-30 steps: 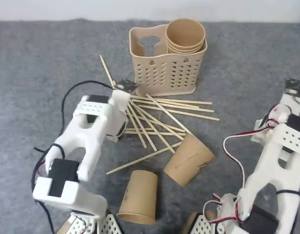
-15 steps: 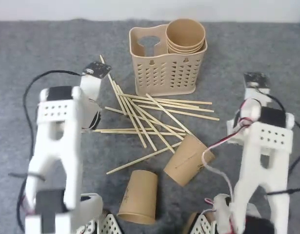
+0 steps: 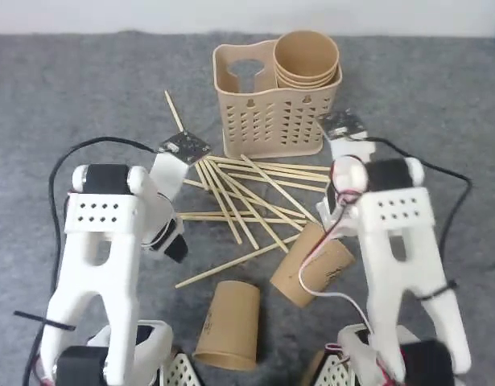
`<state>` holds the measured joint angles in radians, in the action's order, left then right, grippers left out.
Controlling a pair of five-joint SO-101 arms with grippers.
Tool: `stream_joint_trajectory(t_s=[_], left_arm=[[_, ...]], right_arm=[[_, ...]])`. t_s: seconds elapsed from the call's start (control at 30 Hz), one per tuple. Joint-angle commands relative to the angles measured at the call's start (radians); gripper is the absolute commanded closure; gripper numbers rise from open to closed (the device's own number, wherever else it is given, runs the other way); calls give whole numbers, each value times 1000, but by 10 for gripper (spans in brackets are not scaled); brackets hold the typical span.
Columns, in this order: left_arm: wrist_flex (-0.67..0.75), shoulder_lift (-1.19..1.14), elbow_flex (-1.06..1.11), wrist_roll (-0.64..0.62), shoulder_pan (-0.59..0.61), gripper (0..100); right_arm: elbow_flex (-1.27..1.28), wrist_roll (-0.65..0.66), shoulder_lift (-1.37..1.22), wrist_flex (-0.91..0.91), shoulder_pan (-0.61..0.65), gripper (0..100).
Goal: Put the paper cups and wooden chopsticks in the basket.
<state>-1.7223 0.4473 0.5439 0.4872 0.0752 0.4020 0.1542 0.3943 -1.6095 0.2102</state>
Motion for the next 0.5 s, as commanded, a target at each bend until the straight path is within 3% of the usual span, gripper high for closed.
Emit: stream_joint_trajectory(t_s=[0.0,0.3,0.47], left_arm=[[-3,41,-5,29,20,790],[126,34,53,52,123,790],[170,32,113,71,127,790]], right_arm=[[-46,35,-4,-7,31,821],[-21,37,-2,-7,219,823],[60,77,-2,28,199,825]])
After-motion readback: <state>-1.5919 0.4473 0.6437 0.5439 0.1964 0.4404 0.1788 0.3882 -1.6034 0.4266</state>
